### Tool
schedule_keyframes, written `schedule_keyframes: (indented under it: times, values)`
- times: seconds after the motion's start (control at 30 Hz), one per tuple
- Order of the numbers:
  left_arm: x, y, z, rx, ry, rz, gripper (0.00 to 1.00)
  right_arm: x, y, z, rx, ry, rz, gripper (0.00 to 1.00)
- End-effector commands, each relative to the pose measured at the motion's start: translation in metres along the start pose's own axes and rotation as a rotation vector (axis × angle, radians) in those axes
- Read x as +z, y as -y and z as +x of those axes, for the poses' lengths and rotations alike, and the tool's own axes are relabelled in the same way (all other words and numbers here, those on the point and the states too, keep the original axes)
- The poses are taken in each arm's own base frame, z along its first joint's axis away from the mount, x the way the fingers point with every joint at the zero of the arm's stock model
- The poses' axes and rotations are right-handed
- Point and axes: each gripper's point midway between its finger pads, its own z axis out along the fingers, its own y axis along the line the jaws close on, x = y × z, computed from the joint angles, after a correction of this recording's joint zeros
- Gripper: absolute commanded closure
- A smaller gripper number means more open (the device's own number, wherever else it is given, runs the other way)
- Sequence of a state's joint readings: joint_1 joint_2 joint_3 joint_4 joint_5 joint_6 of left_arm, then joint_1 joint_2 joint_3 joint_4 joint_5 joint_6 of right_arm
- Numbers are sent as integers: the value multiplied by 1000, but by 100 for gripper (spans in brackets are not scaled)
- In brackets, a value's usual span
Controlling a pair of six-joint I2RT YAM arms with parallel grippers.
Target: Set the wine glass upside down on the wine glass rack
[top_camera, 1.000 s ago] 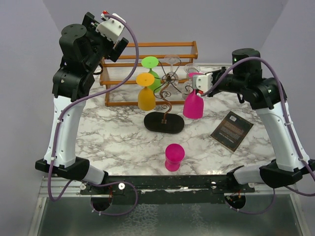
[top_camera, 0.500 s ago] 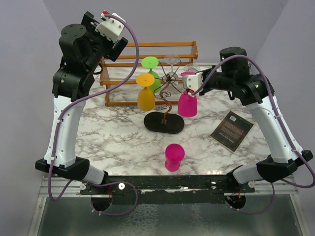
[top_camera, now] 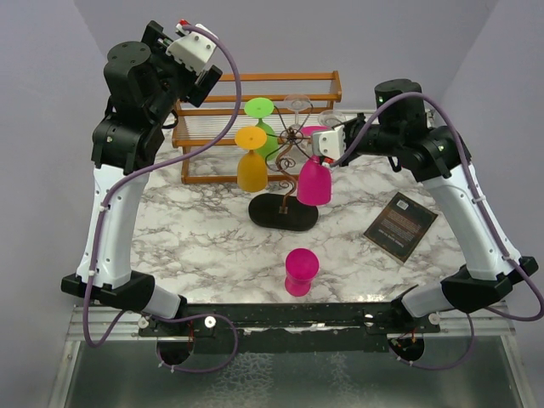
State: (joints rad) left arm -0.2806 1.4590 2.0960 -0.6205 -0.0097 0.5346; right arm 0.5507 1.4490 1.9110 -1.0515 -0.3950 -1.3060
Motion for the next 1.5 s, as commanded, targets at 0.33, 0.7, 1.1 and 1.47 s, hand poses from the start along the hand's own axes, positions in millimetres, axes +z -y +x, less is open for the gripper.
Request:
schedule_keyframes:
  times: [0.33, 0.7, 1.1, 1.47]
  values:
    - [3, -4, 2, 10, -4, -18, 11, -23, -1, -22, 20, 53, 11, 99]
    - [5, 0, 7, 16, -14, -2, 10, -31, -10, -12, 50, -7, 23, 99]
    - [1, 4, 5, 12, -7, 21, 10, -34, -18, 15, 81, -134, 54, 98]
    - [-3, 18, -11, -47, 52, 109, 10, -23, -31, 24, 110, -151, 29, 86]
